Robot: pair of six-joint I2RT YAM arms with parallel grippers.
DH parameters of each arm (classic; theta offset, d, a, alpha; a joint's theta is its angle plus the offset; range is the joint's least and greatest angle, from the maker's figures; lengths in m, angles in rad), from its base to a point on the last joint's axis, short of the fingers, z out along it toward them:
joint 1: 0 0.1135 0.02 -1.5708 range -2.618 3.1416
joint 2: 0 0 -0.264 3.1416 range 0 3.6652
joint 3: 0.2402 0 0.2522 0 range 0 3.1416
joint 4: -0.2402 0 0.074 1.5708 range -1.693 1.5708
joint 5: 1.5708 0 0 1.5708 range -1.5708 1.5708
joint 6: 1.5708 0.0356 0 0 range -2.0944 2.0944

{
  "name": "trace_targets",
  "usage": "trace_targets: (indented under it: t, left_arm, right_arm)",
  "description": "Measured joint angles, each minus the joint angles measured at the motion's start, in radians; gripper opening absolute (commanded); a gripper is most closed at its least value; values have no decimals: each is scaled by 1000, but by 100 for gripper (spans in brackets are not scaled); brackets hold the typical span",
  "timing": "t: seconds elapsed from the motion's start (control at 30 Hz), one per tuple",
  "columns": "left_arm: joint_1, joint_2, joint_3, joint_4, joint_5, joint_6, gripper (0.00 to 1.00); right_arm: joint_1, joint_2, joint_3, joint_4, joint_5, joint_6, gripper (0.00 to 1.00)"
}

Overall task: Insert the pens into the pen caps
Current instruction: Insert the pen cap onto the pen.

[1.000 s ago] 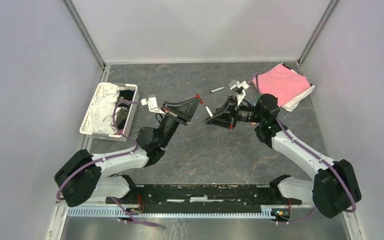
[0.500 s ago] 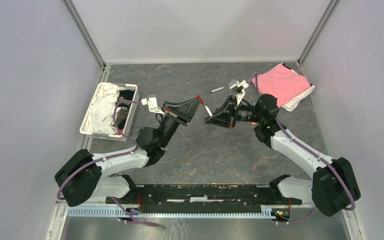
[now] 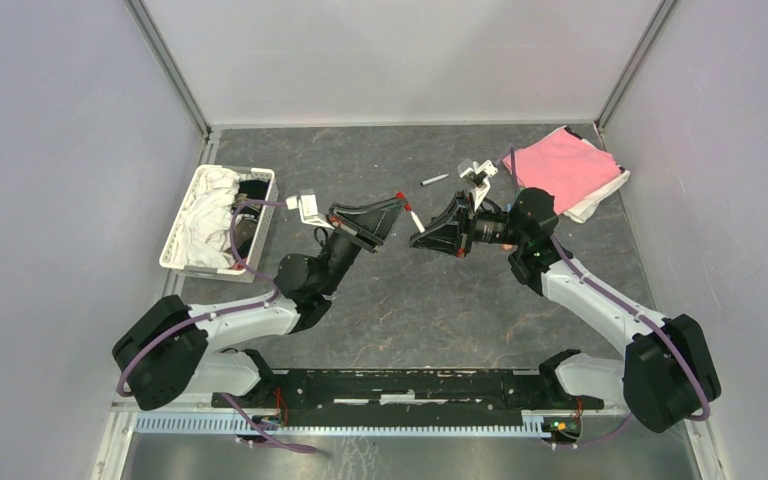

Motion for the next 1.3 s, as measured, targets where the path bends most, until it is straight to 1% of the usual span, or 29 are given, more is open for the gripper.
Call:
trace_targets:
  t: [0.53, 1.3]
  left_arm:
    - [0, 1, 0, 29, -11, -24, 2]
    - [0, 1, 0, 9, -3, -34, 2]
  right_arm:
    - [5, 0, -2, 0, 0, 0, 0]
    - [5, 0, -2, 1, 0, 0, 0]
